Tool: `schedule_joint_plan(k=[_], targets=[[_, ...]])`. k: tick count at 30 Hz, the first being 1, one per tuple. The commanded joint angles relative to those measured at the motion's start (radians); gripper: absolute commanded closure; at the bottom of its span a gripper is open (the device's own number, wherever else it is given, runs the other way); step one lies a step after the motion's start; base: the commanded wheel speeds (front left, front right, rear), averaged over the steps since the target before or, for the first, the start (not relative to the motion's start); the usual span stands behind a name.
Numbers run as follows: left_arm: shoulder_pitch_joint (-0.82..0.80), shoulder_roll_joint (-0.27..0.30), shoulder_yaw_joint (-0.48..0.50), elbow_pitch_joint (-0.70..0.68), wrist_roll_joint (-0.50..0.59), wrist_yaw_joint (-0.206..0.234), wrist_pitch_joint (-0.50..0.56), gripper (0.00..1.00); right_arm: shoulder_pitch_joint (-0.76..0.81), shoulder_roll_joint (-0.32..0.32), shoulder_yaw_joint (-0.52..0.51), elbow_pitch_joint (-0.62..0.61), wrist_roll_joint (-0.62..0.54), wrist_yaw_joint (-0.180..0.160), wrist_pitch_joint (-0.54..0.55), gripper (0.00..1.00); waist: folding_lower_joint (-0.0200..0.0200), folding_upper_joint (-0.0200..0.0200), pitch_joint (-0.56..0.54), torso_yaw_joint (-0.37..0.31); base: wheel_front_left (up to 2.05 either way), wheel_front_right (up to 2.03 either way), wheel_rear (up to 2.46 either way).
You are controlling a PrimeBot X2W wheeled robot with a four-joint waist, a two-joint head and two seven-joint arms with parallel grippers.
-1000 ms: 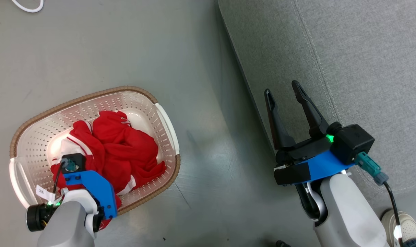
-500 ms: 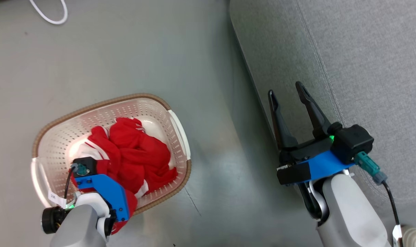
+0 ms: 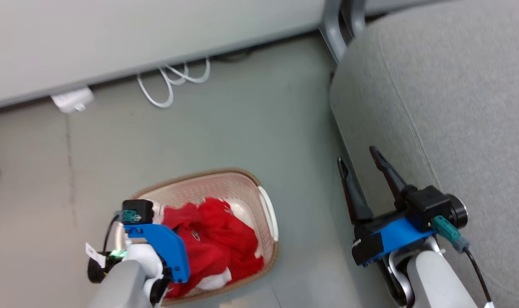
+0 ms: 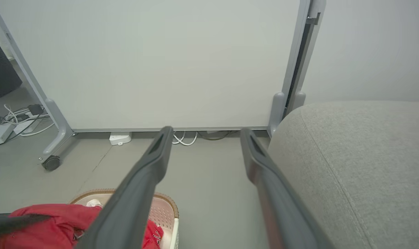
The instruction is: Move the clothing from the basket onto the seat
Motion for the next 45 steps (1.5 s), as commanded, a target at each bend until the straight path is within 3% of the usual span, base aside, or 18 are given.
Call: schedule_joint_plan(k=[1, 8, 19, 33, 45], targets=[[0.025, -0.001, -0.04, -0.02, -0.022, -0.011, -0.01, 1.0, 0.032, -0.003, -0.006, -0.012, -0.014, 0.0, 0.014, 0.0, 0.0002, 0.0, -0.124, 0.088, 0.0, 0.0, 0.0], [0.042, 0.0, -0.237, -0.156, -0.129, -0.031, -0.019, 1.0, 0.141, -0.003, -0.038, -0.052, -0.026, 0.0, 0.072, 0.0, 0.0002, 0.0, -0.251, 0.151, 0.0, 0.0, 0.0], [-0.094, 0.0, -0.477, -0.361, -0.247, 0.017, -0.024, 1.0, 0.222, -0.003, -0.011, -0.107, -0.03, 0.0, 0.127, 0.0, 0.0002, 0.0, -0.317, 0.176, 0.0, 0.0, 0.0], [-0.256, 0.0, -0.657, -0.466, -0.409, 0.078, -0.029, 1.0, 0.242, -0.003, 0.012, -0.105, -0.032, 0.0, 0.142, 0.0, 0.0002, 0.0, -0.345, 0.174, 0.0, 0.0, 0.0], [-0.296, 0.0, -0.749, -0.44, -0.528, 0.138, -0.082, 1.0, 0.247, -0.003, 0.027, -0.107, -0.022, 0.0, 0.141, 0.0, 0.0002, 0.0, -0.35, 0.172, 0.0, 0.0, 0.0]])
